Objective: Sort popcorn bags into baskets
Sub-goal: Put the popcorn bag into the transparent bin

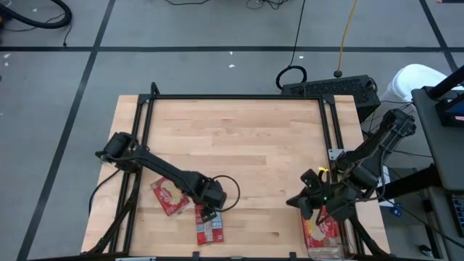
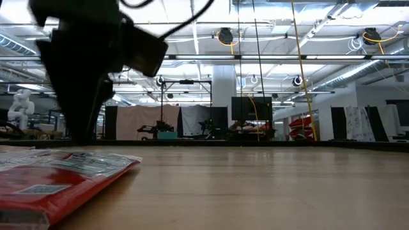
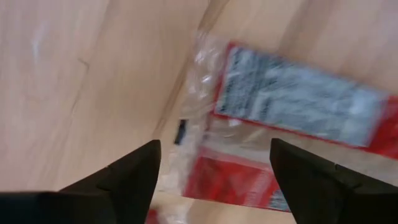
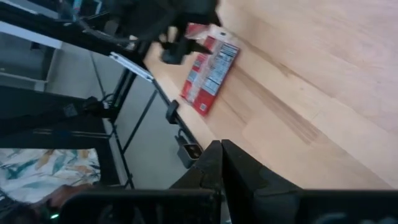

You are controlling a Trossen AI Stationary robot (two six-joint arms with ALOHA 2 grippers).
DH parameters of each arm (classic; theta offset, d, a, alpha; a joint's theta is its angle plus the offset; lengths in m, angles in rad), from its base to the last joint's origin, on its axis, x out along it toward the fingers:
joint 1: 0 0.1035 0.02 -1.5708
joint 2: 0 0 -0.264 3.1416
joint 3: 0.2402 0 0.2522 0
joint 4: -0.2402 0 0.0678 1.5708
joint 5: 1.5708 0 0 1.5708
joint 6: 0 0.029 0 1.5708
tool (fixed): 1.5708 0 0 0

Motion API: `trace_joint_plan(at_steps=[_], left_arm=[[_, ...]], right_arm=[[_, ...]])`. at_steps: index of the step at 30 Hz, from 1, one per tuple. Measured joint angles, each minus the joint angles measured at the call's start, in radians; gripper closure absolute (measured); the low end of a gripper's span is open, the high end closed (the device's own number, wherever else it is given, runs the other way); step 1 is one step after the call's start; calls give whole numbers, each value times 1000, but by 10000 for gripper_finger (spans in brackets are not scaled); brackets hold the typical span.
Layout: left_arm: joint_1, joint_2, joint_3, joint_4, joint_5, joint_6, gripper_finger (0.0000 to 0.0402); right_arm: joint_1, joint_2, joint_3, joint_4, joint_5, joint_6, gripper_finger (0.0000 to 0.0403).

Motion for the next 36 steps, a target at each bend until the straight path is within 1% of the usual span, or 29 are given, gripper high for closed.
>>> trace_joint_plan(at_steps=[4,6,9,11,13,16,17,21,23,26,30,32,36], left_arm=[[-2,51,0,6,3,28,116],[-3,70,4,15,22,43,130],[-2,94,6,21,46,79,166],[-3,95,5,28,43,108,206],[-1,96,5,42,38,140,264],[16,87,2,64,31,173,367],[24,88,2,65,31,174,382],[49,59,0,59,3,184,392],[63,23,-1,56,-20,181,396],[75,-53,-1,64,-74,189,397],[89,-153,0,66,-171,219,398],[92,-206,0,72,-237,266,399],[80,-308,0,138,-330,466,400]], right_arm=[[0,0,0,9,0,-5,401],[0,0,0,8,-1,-9,401],[0,0,0,9,-1,-19,401],[0,0,0,8,0,-19,401],[0,0,0,8,0,-19,401],[-8,0,0,13,1,-19,401],[-12,1,0,19,1,-19,401],[-47,1,0,86,4,-57,401],[-71,1,0,135,4,-91,401],[-114,1,0,205,4,-146,401],[-171,1,0,268,4,-227,401],[-200,1,0,287,4,-269,401],[-254,1,0,335,-2,-344,401]])
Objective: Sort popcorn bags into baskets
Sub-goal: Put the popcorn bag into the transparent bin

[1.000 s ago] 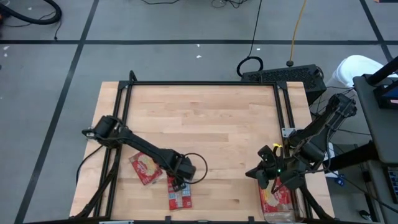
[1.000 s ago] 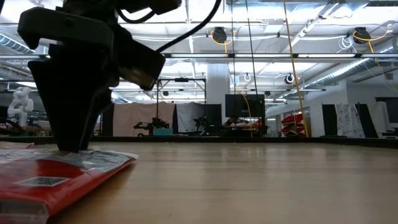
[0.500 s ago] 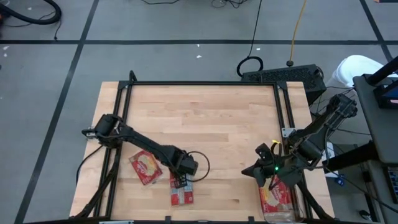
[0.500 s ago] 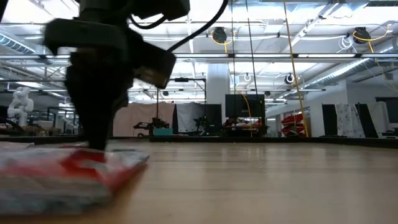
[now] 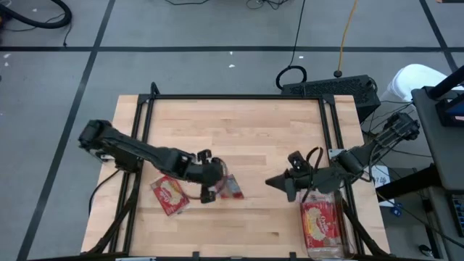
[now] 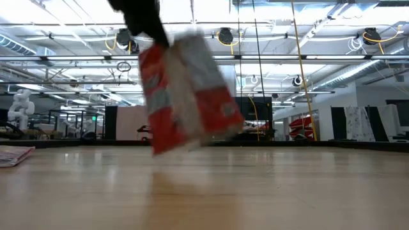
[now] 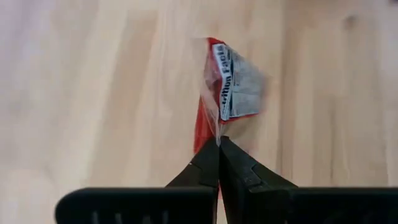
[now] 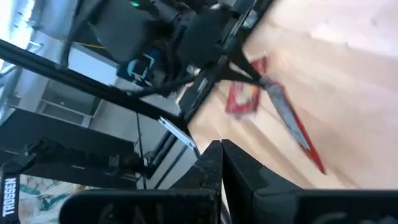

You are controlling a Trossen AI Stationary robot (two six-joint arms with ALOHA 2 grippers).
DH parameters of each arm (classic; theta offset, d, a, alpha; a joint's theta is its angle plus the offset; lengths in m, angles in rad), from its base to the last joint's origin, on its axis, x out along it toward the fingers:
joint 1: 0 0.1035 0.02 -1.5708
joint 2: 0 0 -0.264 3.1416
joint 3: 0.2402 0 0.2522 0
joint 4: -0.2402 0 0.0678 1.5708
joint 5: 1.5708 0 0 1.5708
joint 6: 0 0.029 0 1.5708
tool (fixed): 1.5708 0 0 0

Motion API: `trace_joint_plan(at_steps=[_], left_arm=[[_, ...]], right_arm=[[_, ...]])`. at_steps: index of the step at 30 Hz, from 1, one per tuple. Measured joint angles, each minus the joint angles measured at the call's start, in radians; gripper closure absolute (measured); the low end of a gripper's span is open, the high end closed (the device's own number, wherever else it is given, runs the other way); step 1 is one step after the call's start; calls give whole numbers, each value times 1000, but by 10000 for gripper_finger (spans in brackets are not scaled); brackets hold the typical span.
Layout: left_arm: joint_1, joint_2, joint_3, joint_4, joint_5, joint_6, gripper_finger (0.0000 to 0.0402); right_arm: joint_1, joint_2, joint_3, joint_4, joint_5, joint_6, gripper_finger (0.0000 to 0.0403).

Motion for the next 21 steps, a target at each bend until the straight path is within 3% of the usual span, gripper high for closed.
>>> trace_joint_plan(at_steps=[6,13,17,21], left_arm=[[-21,-124,1,140,-98,279,400],[-28,-204,2,266,-154,459,401],[-21,-234,2,387,-124,584,399],[-12,-248,3,468,-137,605,400]], right_arm=[[-76,0,0,84,-57,-159,401],[-140,0,0,152,-137,-289,398],[-170,0,0,172,-192,-334,373],[-214,0,0,207,-277,-371,331]])
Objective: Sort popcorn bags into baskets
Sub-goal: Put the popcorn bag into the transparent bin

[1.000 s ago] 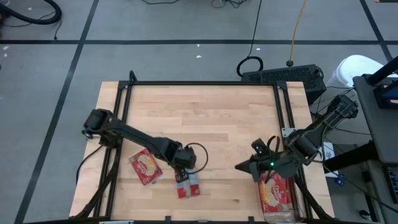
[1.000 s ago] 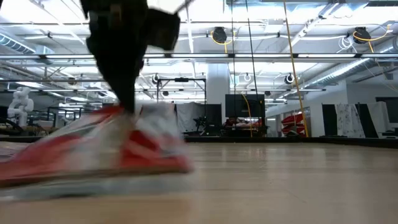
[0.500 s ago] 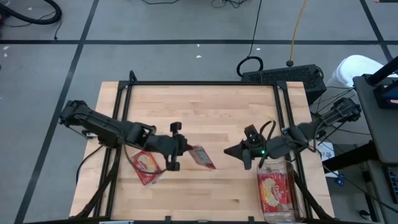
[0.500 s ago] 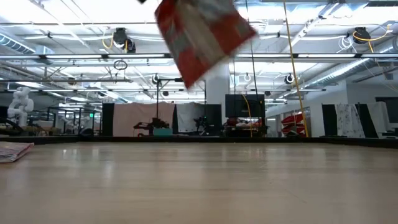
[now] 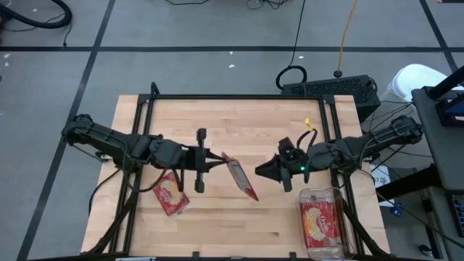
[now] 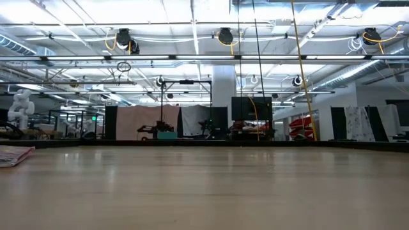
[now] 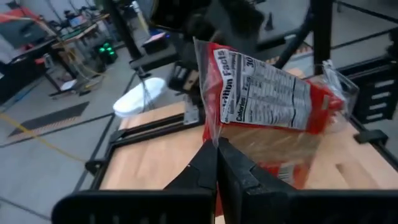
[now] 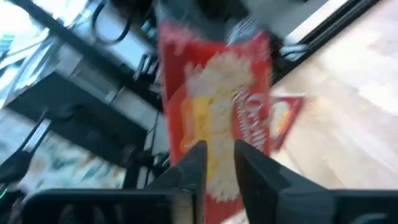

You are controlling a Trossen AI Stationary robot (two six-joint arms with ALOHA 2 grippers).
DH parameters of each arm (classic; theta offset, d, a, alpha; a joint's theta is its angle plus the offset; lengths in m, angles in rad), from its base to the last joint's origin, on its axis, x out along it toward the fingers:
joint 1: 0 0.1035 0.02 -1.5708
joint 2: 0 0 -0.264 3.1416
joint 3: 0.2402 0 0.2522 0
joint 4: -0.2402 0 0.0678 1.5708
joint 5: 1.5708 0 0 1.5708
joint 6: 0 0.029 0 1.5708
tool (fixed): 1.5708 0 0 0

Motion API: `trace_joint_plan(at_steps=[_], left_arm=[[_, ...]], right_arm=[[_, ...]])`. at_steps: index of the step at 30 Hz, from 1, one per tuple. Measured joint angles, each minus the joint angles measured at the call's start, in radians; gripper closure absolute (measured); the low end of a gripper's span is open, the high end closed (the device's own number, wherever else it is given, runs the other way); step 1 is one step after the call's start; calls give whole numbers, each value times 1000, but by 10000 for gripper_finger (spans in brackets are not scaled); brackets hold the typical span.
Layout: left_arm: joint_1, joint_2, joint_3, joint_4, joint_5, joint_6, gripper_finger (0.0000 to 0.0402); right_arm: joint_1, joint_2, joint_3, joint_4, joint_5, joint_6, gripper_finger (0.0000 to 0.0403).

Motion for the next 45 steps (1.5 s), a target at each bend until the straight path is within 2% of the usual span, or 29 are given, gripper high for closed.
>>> trace_joint_plan(at_steps=[3,6,15,18,21,25,28,35,41,45], left_arm=[[-3,-1,0,6,-39,-49,400],[5,-1,-1,1,-68,-116,400],[73,8,-1,-2,-133,-256,400],[91,8,-1,-21,-152,-280,400],[104,9,-1,-22,-152,-298,399],[107,8,-1,-20,-154,-303,399],[112,10,-1,-21,-154,-310,399],[123,41,0,-2,-153,-334,398],[119,55,-3,38,-142,-372,390],[118,55,-3,89,-138,-451,383]], right_arm=[[-32,0,0,25,-133,-54,295],[-50,-1,0,38,-195,-135,259],[-148,-1,0,19,-163,-457,159],[-189,-1,0,21,-162,-519,143],[-216,-1,0,-5,-102,-591,142],[-249,0,0,-4,-95,-752,157],[-263,7,0,-5,-123,-810,179],[-271,52,0,-47,-221,-796,240],[-271,63,0,-61,-212,-796,314],[-272,65,0,-66,-186,-822,370]])
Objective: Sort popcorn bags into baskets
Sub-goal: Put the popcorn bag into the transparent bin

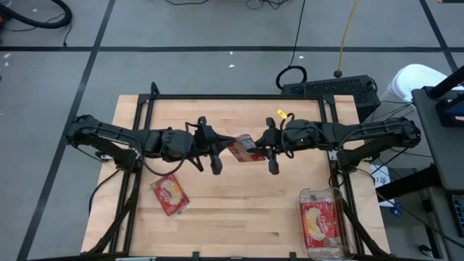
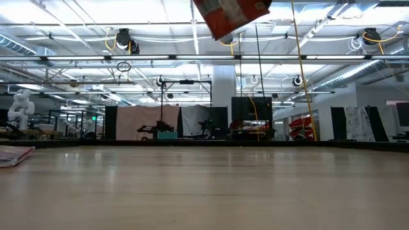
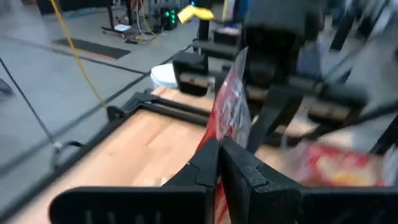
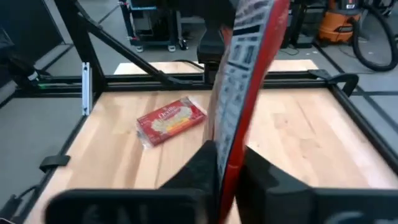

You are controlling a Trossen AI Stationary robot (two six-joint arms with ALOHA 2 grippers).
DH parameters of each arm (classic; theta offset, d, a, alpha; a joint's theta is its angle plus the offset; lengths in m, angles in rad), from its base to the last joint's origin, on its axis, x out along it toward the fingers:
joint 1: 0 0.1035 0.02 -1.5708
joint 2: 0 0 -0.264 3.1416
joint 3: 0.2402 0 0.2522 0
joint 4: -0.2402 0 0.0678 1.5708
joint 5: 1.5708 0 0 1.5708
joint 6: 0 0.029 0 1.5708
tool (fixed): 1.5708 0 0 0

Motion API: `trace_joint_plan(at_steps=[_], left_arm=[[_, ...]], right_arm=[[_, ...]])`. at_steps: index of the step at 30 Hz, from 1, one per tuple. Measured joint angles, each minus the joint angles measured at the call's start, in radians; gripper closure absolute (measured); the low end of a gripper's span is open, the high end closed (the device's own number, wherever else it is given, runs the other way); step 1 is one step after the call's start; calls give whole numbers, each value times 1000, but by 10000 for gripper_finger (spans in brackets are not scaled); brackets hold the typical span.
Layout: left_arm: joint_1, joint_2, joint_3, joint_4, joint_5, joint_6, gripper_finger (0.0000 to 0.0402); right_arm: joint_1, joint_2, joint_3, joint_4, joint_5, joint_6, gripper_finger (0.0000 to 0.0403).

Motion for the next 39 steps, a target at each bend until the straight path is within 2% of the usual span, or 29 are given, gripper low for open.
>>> trace_joint_plan(at_steps=[2,5,10,15,19,21,25,27,30,33,39], left_arm=[[0,0,1,35,-10,-93,382],[-5,-12,17,46,-28,-205,374],[-24,-76,23,38,-31,-346,313],[-25,-209,23,-129,-38,-447,256],[-24,-289,23,-290,-38,-689,244],[-26,-317,23,-386,12,-832,243],[-10,-347,20,-561,192,-1087,243],[-7,-350,13,-585,269,-1133,243],[-9,-350,12,-547,324,-1172,243],[-9,-348,12,-476,337,-1176,242],[-10,-313,13,-317,336,-1150,231]], right_arm=[[-6,-1,0,2,0,-22,391],[-16,-3,0,-1,22,-62,390],[-17,-41,0,2,99,-154,389],[31,-87,0,21,99,-420,397],[124,-88,72,25,149,-639,397],[172,-63,124,29,220,-756,397],[240,15,216,18,395,-947,397],[257,56,246,18,463,-1045,397],[263,106,259,48,496,-1199,396],[265,145,259,46,492,-1344,396],[266,184,259,50,507,-1517,396]])
